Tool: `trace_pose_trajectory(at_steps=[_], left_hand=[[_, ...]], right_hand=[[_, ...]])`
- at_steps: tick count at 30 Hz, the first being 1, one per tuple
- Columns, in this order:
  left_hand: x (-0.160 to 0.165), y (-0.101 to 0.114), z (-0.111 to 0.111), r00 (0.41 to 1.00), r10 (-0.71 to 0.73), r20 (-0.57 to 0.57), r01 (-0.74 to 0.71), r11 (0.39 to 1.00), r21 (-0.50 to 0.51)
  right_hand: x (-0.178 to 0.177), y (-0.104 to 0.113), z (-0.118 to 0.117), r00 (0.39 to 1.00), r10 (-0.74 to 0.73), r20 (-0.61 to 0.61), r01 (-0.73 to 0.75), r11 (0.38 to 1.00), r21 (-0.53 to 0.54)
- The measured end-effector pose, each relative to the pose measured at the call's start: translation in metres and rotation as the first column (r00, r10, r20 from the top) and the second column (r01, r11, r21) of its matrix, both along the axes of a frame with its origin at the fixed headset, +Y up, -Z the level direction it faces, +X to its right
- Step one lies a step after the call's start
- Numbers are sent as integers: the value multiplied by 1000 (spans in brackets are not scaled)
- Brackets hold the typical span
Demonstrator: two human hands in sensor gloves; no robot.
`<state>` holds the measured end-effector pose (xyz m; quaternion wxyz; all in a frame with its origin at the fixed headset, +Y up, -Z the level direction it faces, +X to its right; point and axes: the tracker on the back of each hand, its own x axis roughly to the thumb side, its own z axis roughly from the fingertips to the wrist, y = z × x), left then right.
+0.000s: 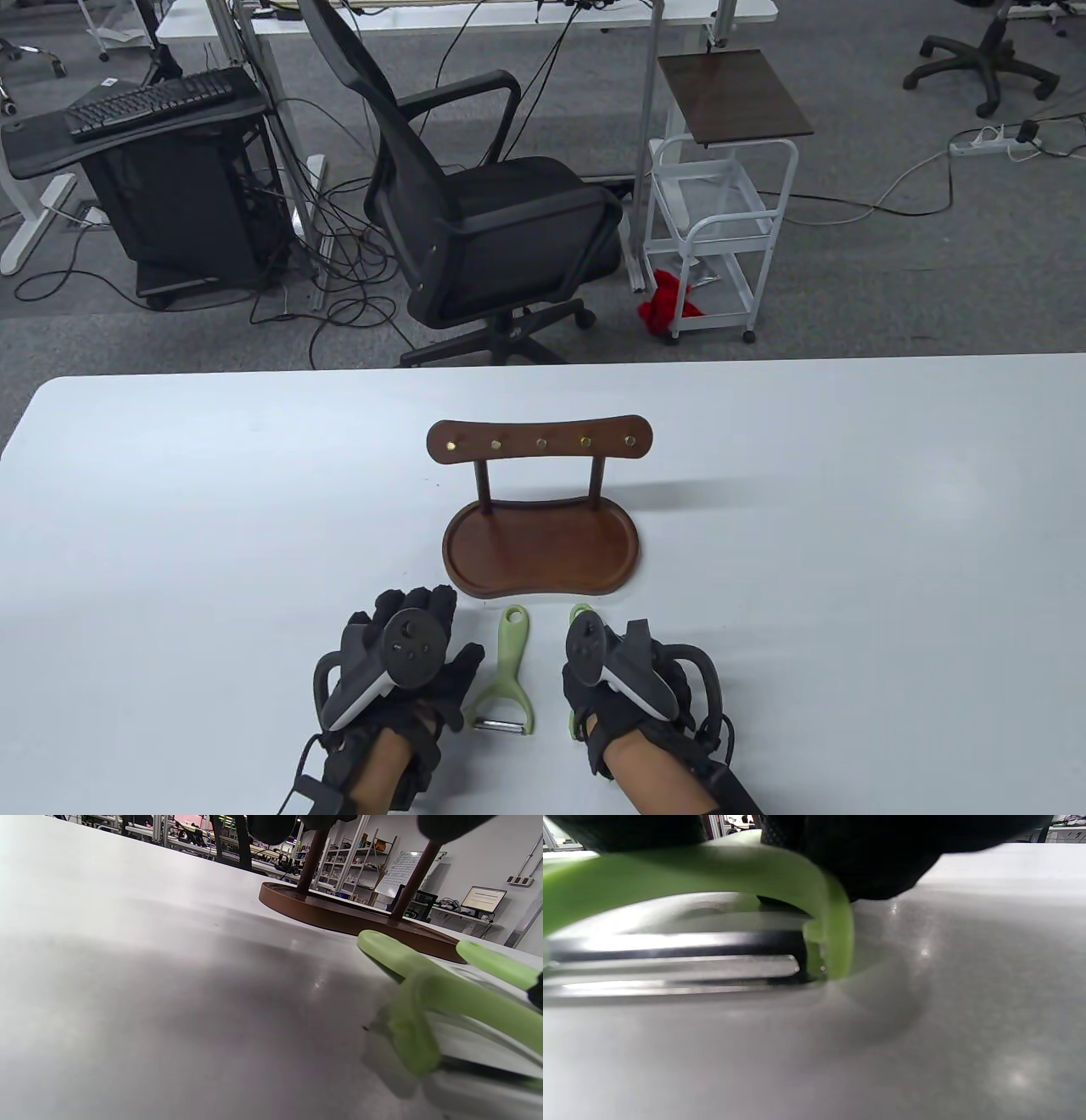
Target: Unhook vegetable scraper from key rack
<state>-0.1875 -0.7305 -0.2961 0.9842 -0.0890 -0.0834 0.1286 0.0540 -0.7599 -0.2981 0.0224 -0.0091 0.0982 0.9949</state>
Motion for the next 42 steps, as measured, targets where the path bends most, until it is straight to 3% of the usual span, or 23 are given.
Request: trace_pose_trajectory(at_steps=[14,26,35,42], left_hand=[[2,-2,1,1000,-1,10,1,1000,1],[3,-1,0,1000,9,8,-9,1000,1],[7,0,-1,1000,19,16,-19,1000,12],[6,0,-2,999,25,23,-25,999,19]], right_hand=[[1,1,1,1000,14,23,-14,1000,-20],[12,11,0,994,-111,12,111,994,-17],[36,35,10,974,-217,-70,222,973,70],[51,52,11,918,-346,-195,375,917,135]])
